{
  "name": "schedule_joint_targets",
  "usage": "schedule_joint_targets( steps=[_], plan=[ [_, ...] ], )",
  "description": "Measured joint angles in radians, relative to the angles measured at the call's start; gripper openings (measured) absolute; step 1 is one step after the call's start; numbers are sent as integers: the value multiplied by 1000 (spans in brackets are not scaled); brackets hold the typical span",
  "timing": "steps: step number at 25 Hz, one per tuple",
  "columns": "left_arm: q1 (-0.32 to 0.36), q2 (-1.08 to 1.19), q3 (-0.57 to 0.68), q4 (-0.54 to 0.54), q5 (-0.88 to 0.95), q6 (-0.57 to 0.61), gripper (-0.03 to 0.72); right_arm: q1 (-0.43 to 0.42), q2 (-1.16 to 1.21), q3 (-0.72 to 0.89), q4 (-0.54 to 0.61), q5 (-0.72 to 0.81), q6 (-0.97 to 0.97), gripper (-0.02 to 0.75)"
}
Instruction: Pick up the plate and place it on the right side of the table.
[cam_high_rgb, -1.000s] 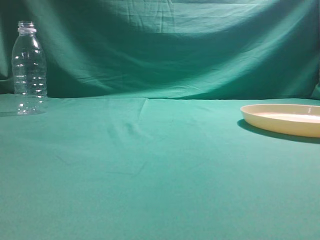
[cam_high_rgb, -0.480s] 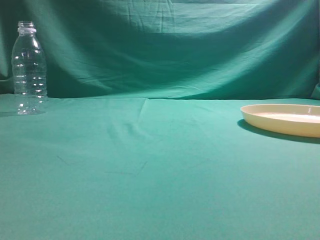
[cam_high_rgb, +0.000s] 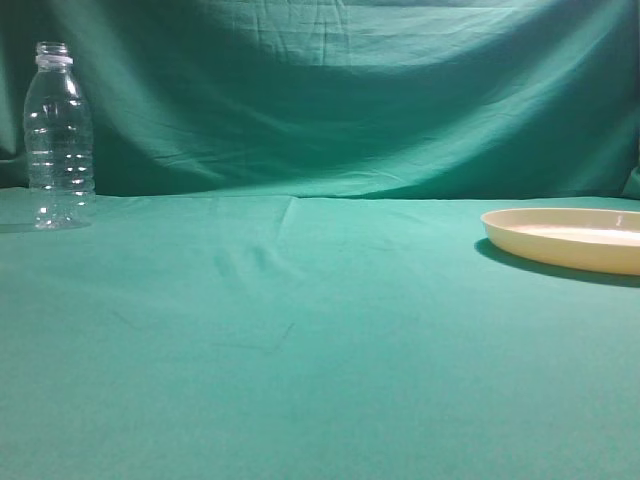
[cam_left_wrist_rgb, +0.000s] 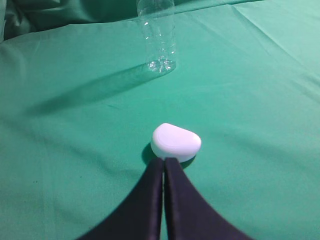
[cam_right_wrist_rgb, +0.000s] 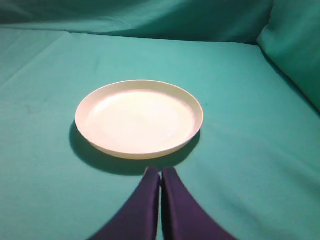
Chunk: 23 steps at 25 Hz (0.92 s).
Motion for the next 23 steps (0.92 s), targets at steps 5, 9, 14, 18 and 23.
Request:
schedule_joint_targets(
  steps=[5,9,14,18,23],
  plan=[
    [0,0,0,0,0,0,0,0,0,0,-23,18,15,0],
    [0,0,0,0,0,0,0,0,0,0,-25,23,46,0],
    [0,0,0,0,0,0,0,0,0,0,-27,23,47,0],
    [0,0,0,0,0,0,0,0,0,0,-27,23,47,0],
    [0,0,0,0,0,0,0,0,0,0,-27,23,48,0]
  ],
)
